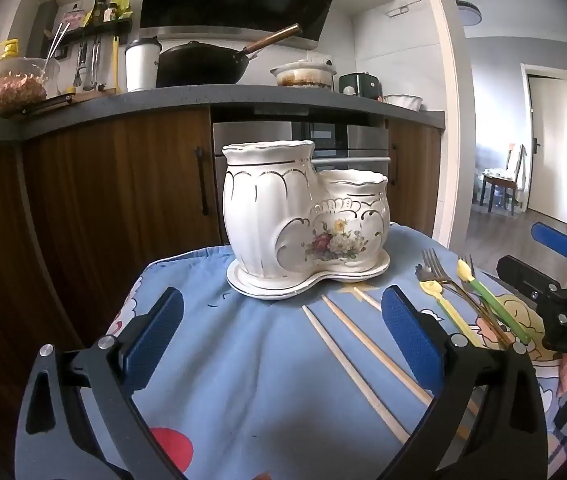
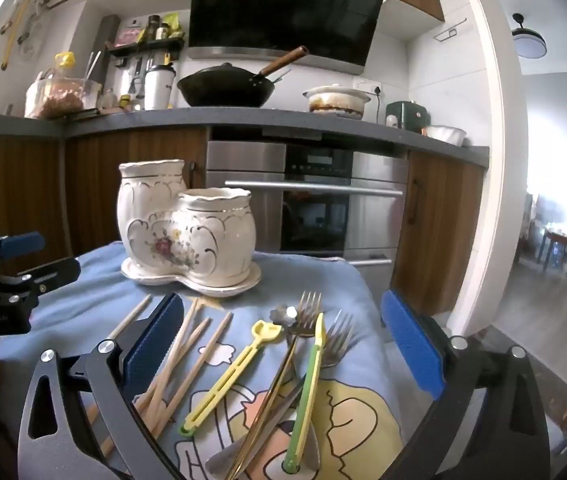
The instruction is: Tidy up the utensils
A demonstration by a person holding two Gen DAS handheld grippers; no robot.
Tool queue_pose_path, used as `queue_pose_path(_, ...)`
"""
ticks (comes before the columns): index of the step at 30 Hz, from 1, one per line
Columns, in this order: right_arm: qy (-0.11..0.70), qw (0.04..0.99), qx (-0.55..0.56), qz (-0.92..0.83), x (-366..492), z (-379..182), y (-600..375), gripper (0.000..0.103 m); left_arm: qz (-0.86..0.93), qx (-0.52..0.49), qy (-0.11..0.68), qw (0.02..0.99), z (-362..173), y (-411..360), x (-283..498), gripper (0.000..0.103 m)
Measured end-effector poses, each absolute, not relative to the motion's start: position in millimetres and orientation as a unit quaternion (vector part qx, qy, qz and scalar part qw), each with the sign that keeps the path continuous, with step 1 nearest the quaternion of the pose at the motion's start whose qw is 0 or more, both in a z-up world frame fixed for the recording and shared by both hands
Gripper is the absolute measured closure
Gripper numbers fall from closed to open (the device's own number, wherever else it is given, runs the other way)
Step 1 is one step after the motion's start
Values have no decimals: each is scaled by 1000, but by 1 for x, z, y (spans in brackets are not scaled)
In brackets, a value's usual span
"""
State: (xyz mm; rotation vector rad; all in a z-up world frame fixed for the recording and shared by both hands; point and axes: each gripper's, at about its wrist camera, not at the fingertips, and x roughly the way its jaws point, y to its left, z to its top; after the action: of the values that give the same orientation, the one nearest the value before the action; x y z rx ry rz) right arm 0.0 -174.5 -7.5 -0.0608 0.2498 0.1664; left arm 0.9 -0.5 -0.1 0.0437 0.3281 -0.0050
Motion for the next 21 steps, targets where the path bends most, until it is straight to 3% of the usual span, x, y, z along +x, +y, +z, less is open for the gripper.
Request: queue_pose_path(21, 125, 988, -34, 83, 1, -7, -175, 5, 0, 23, 156, 987, 0, -1, -2, 5)
